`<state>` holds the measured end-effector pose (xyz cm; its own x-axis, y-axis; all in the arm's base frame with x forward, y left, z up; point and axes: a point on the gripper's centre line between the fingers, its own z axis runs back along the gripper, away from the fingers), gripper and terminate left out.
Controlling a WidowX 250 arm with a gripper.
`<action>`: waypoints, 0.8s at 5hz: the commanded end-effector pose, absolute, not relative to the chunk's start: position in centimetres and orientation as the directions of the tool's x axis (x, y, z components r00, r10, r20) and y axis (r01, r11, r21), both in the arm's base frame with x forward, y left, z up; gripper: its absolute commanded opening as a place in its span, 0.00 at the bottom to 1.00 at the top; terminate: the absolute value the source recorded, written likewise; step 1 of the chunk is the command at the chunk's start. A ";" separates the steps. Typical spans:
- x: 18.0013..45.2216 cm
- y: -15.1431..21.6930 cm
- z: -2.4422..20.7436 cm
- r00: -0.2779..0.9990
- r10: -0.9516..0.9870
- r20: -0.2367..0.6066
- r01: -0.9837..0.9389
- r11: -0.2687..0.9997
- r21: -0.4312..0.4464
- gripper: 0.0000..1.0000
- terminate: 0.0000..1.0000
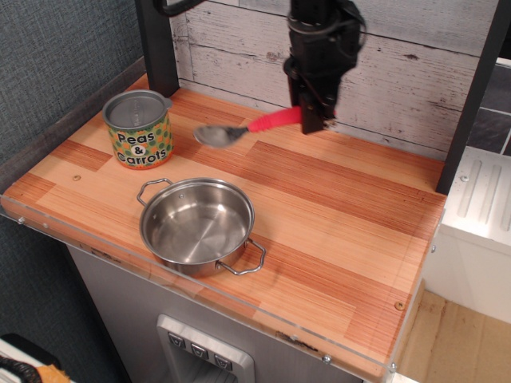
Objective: Pick up the red spoon and place it to the right of the pot
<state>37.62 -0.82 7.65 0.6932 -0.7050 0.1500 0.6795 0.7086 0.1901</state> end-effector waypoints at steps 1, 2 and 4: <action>36.9 -4.5 9.9 0.832 -0.529 0.167 0.488 0.841 0.234 0.00 0.00; 36.6 -6.2 10.0 0.929 -0.323 0.181 0.270 0.925 0.267 0.00 0.00; 35.6 -8.0 9.3 0.962 0.114 0.247 -0.163 0.969 0.187 0.00 0.00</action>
<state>34.36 -7.40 7.59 0.9711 0.1234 0.2044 -0.1658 0.9645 0.2054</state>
